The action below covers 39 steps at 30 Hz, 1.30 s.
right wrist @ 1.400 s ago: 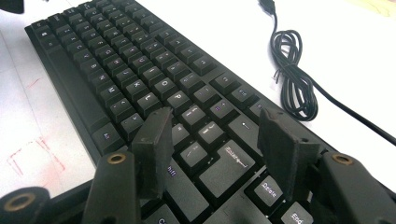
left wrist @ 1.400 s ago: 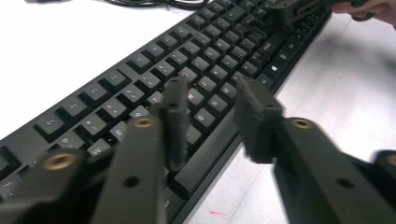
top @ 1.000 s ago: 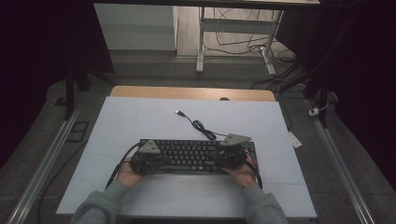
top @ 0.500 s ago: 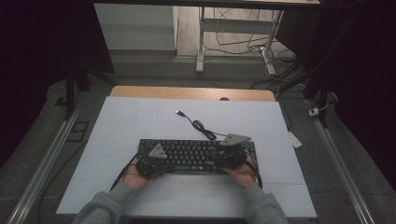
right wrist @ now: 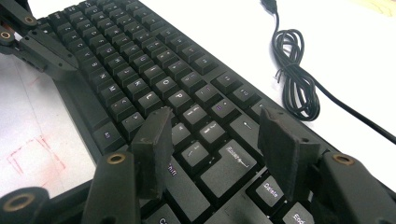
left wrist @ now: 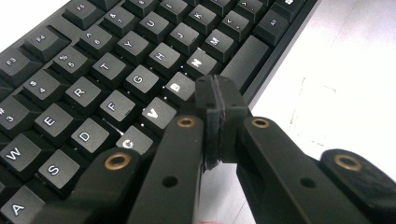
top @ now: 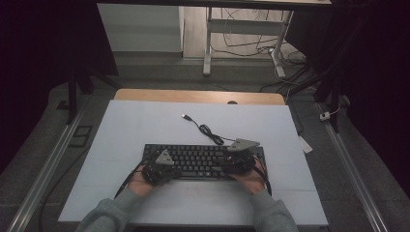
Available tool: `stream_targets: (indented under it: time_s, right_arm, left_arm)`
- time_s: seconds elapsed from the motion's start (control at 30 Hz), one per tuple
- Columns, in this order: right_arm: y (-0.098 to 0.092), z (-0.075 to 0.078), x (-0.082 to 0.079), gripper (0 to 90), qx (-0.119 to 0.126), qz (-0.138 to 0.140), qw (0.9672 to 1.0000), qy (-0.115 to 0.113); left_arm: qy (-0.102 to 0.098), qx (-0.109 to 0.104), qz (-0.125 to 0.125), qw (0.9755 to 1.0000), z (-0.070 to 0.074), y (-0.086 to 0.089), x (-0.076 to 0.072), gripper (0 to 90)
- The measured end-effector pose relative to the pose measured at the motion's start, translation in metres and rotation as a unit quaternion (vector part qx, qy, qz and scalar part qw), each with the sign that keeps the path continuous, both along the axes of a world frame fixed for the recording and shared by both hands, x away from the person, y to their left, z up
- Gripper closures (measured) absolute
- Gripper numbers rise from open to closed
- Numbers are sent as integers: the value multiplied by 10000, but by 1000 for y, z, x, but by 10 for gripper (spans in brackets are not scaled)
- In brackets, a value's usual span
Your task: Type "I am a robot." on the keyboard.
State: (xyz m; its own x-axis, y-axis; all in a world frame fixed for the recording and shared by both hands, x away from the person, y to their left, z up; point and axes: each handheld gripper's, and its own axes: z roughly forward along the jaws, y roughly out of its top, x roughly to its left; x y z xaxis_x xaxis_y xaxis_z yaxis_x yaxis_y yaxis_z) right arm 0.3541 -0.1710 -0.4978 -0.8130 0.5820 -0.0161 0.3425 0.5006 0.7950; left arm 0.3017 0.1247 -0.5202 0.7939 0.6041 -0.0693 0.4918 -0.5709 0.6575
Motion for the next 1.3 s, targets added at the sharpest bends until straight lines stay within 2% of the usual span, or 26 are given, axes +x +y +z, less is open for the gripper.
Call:
stream_targets:
  time_s: [0.1, 0.27, 0.37, 0.5, 0.57, 0.7, 0.9, 1.3]
  right_arm:
    - [0, 0, 0, 449, -1, 0, 10000, 6]
    - [0, 0, 0, 449, 16, -7, 10000, 3]
    - [0, 0, 0, 449, 11, -2, 10000, 3]
    - [0, 0, 0, 449, 14, -1, 10000, -15]
    - [-1, 0, 0, 449, 17, -9, 10000, -11]
    - [-1, 1, 0, 448, 10, -9, 10000, -19]
    - [-2, 1, 1, 448, -13, -25, 10000, -22]
    - [-2, 1, 1, 448, -27, -22, 10000, -24]
  left_arm:
    - [-63, -91, -24, 9999, 3, 1, -1, 882]
    - [-191, -437, 81, 9988, 14, 9, -2, 853]
    - [-244, -576, 210, 9978, 17, 16, -2, 767]
    - [-293, -672, 460, 9963, 20, 25, 0, 583]
    - [-255, -672, 538, 9960, 20, 28, 2, 502]
    - [-206, -646, 650, 9956, 19, 35, 4, 438]
    - [-164, -608, 769, 9951, 17, 42, 7, 395]
    - [-186, -572, 810, 9949, 17, 43, 8, 383]
